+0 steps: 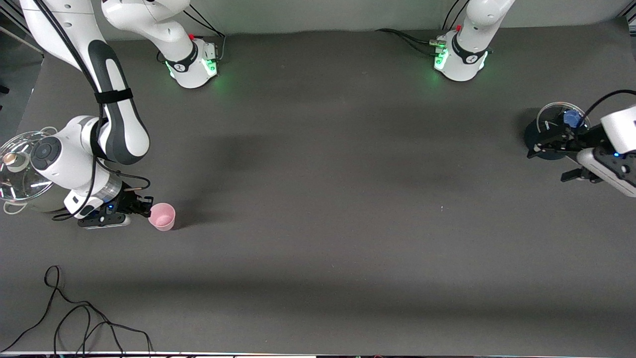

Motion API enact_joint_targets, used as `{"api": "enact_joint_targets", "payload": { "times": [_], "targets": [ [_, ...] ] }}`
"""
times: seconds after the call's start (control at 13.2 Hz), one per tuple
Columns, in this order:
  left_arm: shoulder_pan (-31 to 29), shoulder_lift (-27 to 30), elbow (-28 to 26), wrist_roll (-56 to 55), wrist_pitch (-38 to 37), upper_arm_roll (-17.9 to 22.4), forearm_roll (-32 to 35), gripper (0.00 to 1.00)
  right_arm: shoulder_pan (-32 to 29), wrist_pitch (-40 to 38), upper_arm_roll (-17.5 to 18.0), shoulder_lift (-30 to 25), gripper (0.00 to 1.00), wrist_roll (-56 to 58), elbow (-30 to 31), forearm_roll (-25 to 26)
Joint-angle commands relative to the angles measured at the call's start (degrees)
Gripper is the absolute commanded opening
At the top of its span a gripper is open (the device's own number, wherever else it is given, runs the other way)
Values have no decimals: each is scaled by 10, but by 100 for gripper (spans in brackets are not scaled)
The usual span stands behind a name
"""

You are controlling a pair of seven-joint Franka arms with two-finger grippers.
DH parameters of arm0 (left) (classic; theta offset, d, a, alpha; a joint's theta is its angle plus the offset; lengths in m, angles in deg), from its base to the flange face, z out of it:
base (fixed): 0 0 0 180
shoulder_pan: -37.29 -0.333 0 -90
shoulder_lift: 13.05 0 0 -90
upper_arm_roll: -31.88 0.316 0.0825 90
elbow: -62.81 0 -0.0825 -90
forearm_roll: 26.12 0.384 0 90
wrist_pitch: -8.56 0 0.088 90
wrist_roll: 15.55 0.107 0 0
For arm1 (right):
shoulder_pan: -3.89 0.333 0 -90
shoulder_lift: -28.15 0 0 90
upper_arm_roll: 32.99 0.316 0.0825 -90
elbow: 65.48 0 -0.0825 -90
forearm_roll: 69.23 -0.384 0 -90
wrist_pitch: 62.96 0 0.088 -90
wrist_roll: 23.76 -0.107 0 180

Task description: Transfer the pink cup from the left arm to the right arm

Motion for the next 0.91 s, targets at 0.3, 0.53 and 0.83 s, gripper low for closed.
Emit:
{"api": "enact_joint_targets", "payload": {
  "times": [0.3, 0.53, 0.83],
  "targets": [
    [8, 10, 38, -176, -61, 6, 73, 100, 1, 32, 1, 8, 88, 26, 8, -19],
    [22, 18, 35, -282, -60, 5, 80, 100, 0, -2, -1, -10, 100, 28, 4, -20],
    [44, 36, 33, -306, -60, 6, 99, 100, 3, -100, -15, -85, 100, 20, -12, -19]
  ]
}}
